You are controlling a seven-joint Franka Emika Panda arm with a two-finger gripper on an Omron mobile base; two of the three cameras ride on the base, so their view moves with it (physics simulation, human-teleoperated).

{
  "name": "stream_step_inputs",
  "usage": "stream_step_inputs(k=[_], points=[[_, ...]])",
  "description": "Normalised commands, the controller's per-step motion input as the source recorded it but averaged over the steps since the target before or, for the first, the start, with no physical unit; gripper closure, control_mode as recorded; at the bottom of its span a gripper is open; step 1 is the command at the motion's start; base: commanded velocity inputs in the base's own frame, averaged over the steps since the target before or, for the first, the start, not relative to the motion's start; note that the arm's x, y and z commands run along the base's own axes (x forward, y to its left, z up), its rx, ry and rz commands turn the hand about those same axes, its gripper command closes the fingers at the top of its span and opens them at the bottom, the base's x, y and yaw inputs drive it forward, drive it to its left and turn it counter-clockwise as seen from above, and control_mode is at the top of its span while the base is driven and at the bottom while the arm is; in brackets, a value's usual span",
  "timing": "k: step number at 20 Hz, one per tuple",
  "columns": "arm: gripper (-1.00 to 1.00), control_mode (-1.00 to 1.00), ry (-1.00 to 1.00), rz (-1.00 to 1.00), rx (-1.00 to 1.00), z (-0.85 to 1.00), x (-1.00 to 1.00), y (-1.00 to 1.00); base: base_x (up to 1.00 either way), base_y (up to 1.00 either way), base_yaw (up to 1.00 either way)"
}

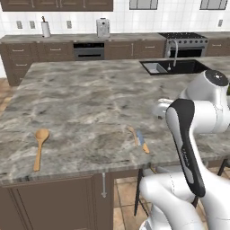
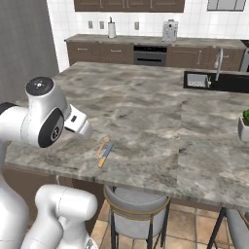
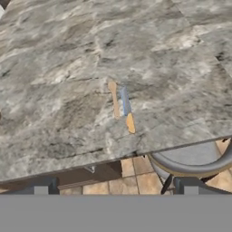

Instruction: Pick up the metallic utensils from the counter and place them in the open drawer. Make sure not to pick up any wooden utensils.

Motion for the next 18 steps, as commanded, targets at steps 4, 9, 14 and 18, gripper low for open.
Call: stream_step_inputs(k=[4,9,14,18], points=[[-1.00,-1.00,0.03,0.00,-0.01,-0.43,0.46,0.00,0.00,0.00,0.00],[-1.00,-1.00,0.08,0.00,-0.06,-0.58,0.34,0.00,0.00,0.00,0.00],[-1.00,-1.00,0.09,0.00,-0.07,-0.58,0.23,0.00,0.00,0.00,0.00],[-1.00,-1.00,0.13,0.00,-0.02,-0.45,0.20,-0.01,0.00,0.00,0.00]])
